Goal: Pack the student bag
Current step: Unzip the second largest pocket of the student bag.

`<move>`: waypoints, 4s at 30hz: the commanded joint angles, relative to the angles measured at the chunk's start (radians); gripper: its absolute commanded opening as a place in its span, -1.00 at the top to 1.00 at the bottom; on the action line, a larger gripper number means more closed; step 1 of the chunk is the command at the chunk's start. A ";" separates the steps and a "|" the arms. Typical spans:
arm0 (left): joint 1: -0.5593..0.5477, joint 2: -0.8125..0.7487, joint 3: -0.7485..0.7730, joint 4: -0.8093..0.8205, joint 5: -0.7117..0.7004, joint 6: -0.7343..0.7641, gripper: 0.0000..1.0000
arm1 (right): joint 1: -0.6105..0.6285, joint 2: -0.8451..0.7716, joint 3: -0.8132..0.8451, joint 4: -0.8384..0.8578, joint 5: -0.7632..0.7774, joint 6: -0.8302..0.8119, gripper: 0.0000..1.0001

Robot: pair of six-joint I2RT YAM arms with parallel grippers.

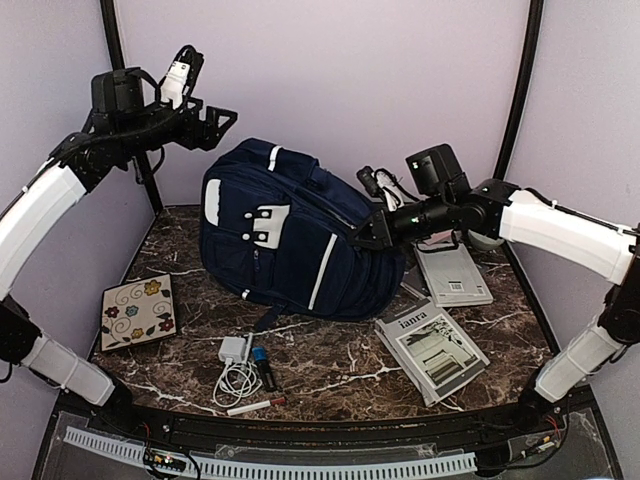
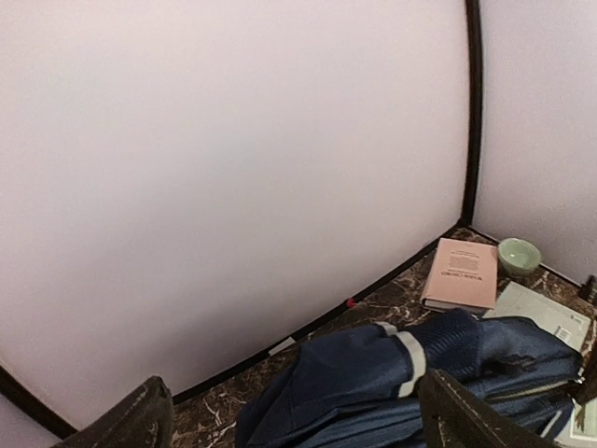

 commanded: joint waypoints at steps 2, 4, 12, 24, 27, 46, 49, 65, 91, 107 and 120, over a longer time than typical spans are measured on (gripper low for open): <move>-0.071 -0.064 -0.133 -0.006 0.546 0.205 -0.83 | 0.027 0.009 0.035 -0.004 -0.020 -0.048 1.00; -0.175 -0.058 -0.172 -0.070 0.578 0.376 -0.71 | 0.031 0.013 0.036 -0.003 -0.019 -0.048 1.00; -0.389 0.065 -0.207 -0.168 0.453 0.780 -0.24 | 0.041 0.021 0.039 -0.006 -0.014 -0.040 1.00; -0.418 0.157 -0.256 0.018 0.191 0.974 -0.46 | 0.053 0.004 0.019 0.004 -0.018 -0.030 1.00; -0.418 0.168 -0.255 0.025 0.169 0.979 -0.48 | 0.055 0.000 0.011 0.012 -0.023 -0.028 1.00; -0.397 0.236 -0.137 -0.094 0.168 0.947 -0.49 | 0.060 -0.013 0.001 0.010 -0.056 -0.052 1.00; -0.397 0.216 -0.150 -0.077 0.204 0.939 -0.43 | 0.060 -0.010 0.000 0.001 -0.057 -0.055 1.00; -0.397 0.167 -0.108 -0.149 0.304 0.919 -0.22 | 0.060 -0.009 -0.007 0.007 -0.049 -0.051 1.00; -0.397 0.277 -0.061 -0.236 0.157 1.007 -0.16 | 0.061 -0.008 -0.011 0.013 -0.049 -0.048 1.00; -0.397 0.317 -0.086 -0.193 0.024 1.059 0.62 | 0.048 -0.013 -0.019 0.010 -0.053 -0.035 1.00; -0.342 0.182 -0.170 -0.025 0.053 1.043 1.00 | -0.099 -0.178 -0.266 -0.015 -0.057 -0.016 1.00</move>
